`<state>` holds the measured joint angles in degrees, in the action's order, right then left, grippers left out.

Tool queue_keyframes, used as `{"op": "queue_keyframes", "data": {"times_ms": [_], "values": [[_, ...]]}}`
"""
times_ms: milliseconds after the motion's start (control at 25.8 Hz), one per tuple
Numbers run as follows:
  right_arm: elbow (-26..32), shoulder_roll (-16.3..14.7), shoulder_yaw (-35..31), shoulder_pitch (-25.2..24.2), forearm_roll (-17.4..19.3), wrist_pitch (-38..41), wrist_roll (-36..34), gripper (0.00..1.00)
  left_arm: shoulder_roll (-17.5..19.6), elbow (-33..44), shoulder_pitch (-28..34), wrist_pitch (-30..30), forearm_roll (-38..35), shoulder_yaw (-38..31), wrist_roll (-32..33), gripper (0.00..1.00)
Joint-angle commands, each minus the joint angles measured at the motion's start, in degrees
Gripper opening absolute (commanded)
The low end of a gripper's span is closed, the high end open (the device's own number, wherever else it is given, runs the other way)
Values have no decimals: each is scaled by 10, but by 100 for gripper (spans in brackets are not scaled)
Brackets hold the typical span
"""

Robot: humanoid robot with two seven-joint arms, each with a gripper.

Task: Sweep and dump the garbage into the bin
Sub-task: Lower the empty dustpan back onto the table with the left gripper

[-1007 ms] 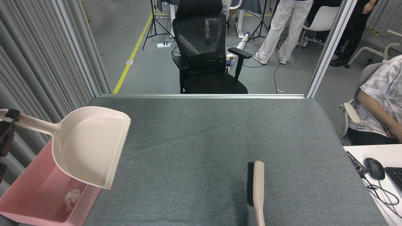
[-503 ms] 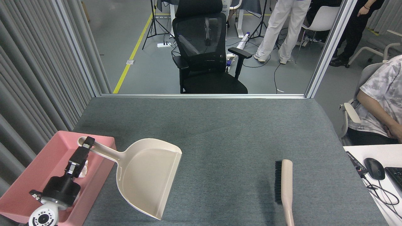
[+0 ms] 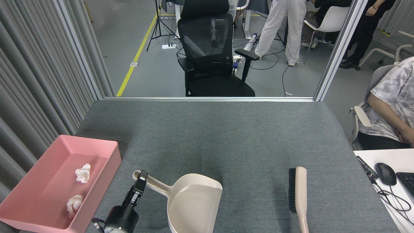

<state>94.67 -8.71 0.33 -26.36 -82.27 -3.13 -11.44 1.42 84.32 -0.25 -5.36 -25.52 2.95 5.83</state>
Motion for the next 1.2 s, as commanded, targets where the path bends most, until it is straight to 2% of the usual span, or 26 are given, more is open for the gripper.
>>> {"op": "queue_keyframes", "data": {"times_ms": [0, 348, 813, 1084, 1123, 1162], "values": [[1, 3, 0, 0, 0, 5, 6, 0, -39, -10, 2, 27, -55, -10, -6, 0], [0, 3, 4, -1, 0, 11, 6, 0, -45, -20, 2, 43, -55, -100, -20, 0], [0, 13, 7, -9, -1, 11, 5, 0, -54, 37, 76, 40, -56, -99, -27, 0], [0, 14, 8, -10, -1, 14, 5, 0, -50, 35, 88, 34, -57, -98, -55, 0], [0, 14, 8, -11, -1, 14, 5, 0, -50, 35, 88, 33, -57, -98, -57, 6], [0, 14, 8, -11, -1, 14, 5, 0, -50, 35, 89, 32, -57, -98, -58, 23]]}}
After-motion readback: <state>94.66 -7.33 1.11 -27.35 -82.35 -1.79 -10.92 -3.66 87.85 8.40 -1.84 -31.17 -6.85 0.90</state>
